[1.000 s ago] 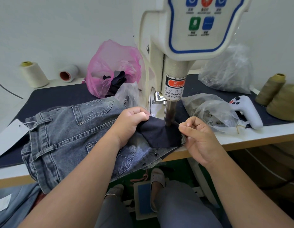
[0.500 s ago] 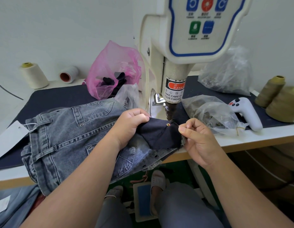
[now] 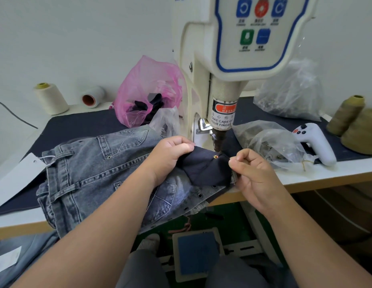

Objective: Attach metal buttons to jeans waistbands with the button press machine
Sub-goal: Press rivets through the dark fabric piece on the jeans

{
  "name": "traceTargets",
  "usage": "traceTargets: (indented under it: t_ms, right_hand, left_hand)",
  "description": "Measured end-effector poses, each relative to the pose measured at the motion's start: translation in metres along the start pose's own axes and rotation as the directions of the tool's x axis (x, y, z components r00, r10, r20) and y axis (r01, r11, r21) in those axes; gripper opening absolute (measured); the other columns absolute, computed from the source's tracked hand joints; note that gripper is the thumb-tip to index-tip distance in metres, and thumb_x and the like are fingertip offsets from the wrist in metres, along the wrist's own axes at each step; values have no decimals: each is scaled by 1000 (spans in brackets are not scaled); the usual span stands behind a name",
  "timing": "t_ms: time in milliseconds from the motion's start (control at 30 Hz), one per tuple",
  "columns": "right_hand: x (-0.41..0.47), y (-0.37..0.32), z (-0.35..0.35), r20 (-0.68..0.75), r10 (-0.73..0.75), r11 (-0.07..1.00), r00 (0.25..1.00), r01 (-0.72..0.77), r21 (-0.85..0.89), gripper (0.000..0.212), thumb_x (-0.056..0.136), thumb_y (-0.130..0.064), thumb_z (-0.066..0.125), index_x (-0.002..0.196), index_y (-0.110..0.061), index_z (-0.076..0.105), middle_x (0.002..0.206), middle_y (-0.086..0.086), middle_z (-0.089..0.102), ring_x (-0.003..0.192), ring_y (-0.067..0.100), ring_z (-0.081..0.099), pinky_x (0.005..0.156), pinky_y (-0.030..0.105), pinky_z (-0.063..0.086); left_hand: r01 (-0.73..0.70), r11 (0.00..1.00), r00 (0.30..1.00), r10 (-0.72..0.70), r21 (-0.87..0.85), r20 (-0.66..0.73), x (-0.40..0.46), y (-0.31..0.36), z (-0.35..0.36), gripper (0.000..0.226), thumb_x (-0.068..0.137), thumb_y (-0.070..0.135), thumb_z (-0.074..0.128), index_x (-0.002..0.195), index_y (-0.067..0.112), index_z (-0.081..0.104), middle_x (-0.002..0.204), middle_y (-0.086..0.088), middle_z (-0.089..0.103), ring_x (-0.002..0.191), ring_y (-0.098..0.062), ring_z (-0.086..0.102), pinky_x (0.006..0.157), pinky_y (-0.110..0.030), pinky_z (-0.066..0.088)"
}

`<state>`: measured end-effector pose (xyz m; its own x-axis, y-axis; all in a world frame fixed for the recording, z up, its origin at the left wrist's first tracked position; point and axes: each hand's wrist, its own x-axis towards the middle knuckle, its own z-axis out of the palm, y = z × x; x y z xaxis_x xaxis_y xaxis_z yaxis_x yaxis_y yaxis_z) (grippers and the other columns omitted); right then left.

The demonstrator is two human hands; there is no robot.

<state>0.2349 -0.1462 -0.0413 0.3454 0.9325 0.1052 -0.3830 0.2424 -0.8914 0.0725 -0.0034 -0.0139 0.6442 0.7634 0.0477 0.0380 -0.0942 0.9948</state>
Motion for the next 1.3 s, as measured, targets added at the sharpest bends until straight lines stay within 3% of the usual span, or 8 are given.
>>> traceTargets:
  t_ms: [200, 367, 533, 700, 833, 1033, 1167, 1300]
  right_hand:
    - [-19, -6, 17, 35, -10, 940, 999, 21, -340, 25, 64, -32, 79, 85, -40, 69, 77, -4, 69, 74, 12, 68, 67, 29, 54]
    - [-31, -1, 34, -69, -46, 958, 997, 25, -286, 23, 60, -41, 79, 78, -41, 65, 74, -2, 71, 70, 14, 70, 62, 27, 53]
    - [-41, 1, 48, -120, -54, 965, 991, 21, -263, 27, 60, -43, 79, 62, -31, 55, 69, 5, 62, 67, 24, 62, 66, 42, 51]
    - [-45, -3, 58, -12, -62, 980, 998, 59, -190, 18, 70, -21, 74, 64, -31, 59, 76, 7, 62, 73, 23, 60, 66, 37, 50]
    - [-51, -5, 68, 94, -109, 965, 990, 128, -229, 29, 71, -6, 70, 87, -30, 65, 90, 1, 71, 85, 16, 67, 74, 30, 56]
    - [-53, 7, 80, 46, 23, 747, 999, 14, -665, 24, 88, -20, 73, 107, -32, 66, 102, -13, 73, 98, 8, 67, 93, 42, 54]
    - [-51, 11, 82, -9, -59, 772, 998, 40, -634, 11, 98, -22, 60, 98, -29, 69, 96, -12, 74, 90, 4, 68, 77, 31, 54]
    - [-45, 8, 83, -62, -77, 868, 995, 37, -495, 18, 101, -18, 55, 102, -28, 70, 99, -10, 75, 93, 5, 70, 80, 30, 52]
  left_hand:
    - [-70, 956, 996, 53, 285, 67, -1, 16, -6, 16, 99, 16, 56, 90, 19, 70, 83, -1, 71, 79, -7, 62, 77, -23, 49]
    - [-202, 771, 977, 203, 604, 66, -19, 27, -5, 11, 94, 24, 64, 104, 25, 64, 103, 3, 67, 99, -10, 61, 94, -30, 47]
    - [-379, 744, 924, 336, 550, 182, -57, 35, -11, 51, 75, 57, 66, 116, 28, 63, 120, 9, 56, 121, -10, 47, 103, -22, 35]
    - [-384, 613, 912, 369, 690, 180, -71, 39, -14, 23, 80, 28, 74, 103, 30, 73, 119, 15, 54, 120, -12, 44, 108, -41, 33]
    - [-305, 865, 927, 366, 399, -85, -73, 45, -18, 20, 95, 6, 62, 89, 20, 75, 87, -3, 67, 81, -7, 62, 77, -26, 53]
    - [-296, 931, 905, 345, 216, -250, -75, 48, -22, 30, 99, 10, 58, 86, 30, 76, 77, 12, 72, 73, -3, 65, 66, -18, 52]
    - [-296, 920, 931, 338, 258, -136, -79, 45, -30, 44, 91, -3, 47, 84, 29, 76, 87, 6, 74, 85, -8, 67, 77, -25, 51]
    - [-227, 908, 972, 189, 352, 139, -85, 47, -38, 37, 85, 30, 41, 95, 33, 76, 107, 10, 73, 110, -7, 64, 98, -30, 45]
